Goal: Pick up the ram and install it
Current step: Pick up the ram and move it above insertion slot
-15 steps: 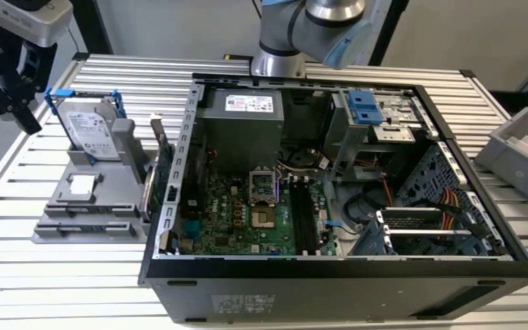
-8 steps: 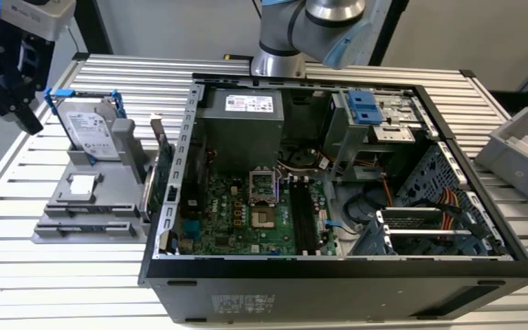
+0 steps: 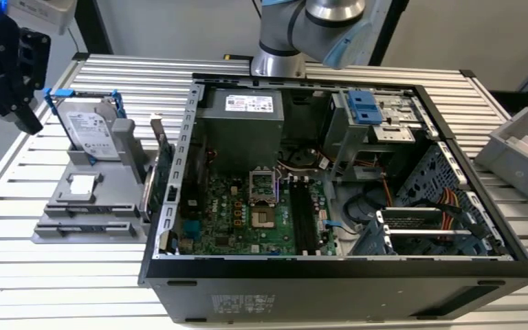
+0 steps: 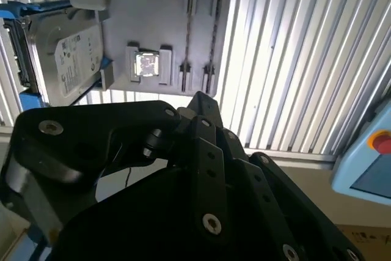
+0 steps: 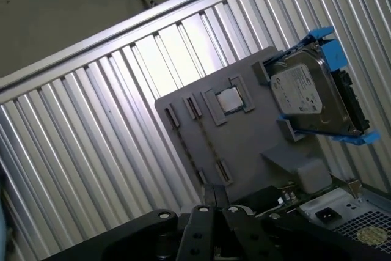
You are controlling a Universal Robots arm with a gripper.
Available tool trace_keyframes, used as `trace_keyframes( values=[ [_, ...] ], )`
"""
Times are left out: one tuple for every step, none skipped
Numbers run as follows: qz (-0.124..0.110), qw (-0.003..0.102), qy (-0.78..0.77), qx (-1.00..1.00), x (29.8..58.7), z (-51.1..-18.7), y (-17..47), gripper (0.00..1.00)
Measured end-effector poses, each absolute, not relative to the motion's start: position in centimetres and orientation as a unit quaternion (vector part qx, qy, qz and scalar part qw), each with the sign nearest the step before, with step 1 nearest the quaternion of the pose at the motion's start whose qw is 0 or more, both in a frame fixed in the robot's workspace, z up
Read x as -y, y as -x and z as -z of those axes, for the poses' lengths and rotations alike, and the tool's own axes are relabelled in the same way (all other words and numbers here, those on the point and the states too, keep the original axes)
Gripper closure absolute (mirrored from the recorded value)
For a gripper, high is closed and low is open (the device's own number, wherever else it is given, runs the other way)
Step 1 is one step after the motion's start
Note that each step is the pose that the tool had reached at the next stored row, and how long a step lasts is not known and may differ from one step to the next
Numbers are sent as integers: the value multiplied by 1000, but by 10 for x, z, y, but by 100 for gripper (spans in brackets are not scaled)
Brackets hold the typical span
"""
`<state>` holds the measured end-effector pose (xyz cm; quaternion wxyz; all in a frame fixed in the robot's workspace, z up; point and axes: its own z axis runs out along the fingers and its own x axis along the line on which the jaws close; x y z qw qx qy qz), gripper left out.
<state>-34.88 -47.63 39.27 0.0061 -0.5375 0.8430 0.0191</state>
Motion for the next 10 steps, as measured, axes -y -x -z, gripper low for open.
trace_keyframes(
  values=[
    [-19,6,544,-839,476,-393,349,100],
    [-19,6,551,-834,476,-393,349,100],
    [-19,6,558,-830,476,-393,349,100],
    [-19,6,564,-825,476,-393,349,100],
    [-19,5,571,-821,476,-393,349,100],
    [-19,5,578,-816,476,-393,349,100],
    [-19,6,585,-811,476,-393,349,100],
    [-19,6,592,-805,476,-393,349,100],
    [-18,7,599,-801,476,-393,349,100],
    [-18,7,605,-796,476,-393,349,100]
  ],
)
